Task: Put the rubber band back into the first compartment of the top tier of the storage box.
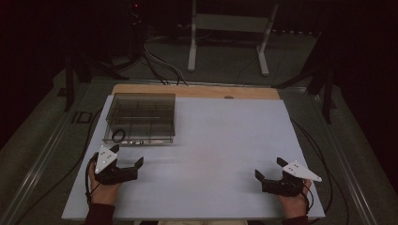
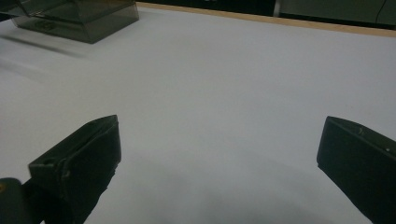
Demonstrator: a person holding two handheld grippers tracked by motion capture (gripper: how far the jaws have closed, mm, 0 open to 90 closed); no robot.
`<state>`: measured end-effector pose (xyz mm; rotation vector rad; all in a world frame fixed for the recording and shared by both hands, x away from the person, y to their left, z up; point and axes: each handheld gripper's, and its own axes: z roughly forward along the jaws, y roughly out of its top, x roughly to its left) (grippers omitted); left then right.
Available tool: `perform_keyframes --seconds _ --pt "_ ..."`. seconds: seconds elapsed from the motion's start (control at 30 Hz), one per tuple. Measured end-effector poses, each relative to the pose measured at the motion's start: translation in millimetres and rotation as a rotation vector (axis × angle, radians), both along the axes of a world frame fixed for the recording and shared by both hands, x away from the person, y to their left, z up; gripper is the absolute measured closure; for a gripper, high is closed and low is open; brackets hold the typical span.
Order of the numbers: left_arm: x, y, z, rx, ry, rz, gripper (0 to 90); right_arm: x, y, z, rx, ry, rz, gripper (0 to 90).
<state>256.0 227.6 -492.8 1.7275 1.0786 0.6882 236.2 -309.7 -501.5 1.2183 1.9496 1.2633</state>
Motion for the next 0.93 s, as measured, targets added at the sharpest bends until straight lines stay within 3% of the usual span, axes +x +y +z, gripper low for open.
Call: perform_keyframes --seconds 0.3,0.67,0.83,0.93 --pt "-2.8 -3.5 -4.3 -0.021 -0.034 -0.016 0.6 0.2 2.6 -0.7 0.002 -0.008 0.025 0.0" --pt "0.6 -3.8 -11.6 -0.032 -0.011 -0.035 0.6 -0.2 7.6 -3.1 -0.001 -0.037 0.076 0.0" --pt "-0.1 -3.3 -10.8 -0.046 -0.043 -0.035 0.6 0.5 10.5 -4.9 -0.013 -0.040 0.094 0.0" --pt "0.8 -1.3 -11.0 -0.043 -0.037 -0.033 0.6 0.8 11.5 -5.7 -0.013 -0.034 0.094 0.0"
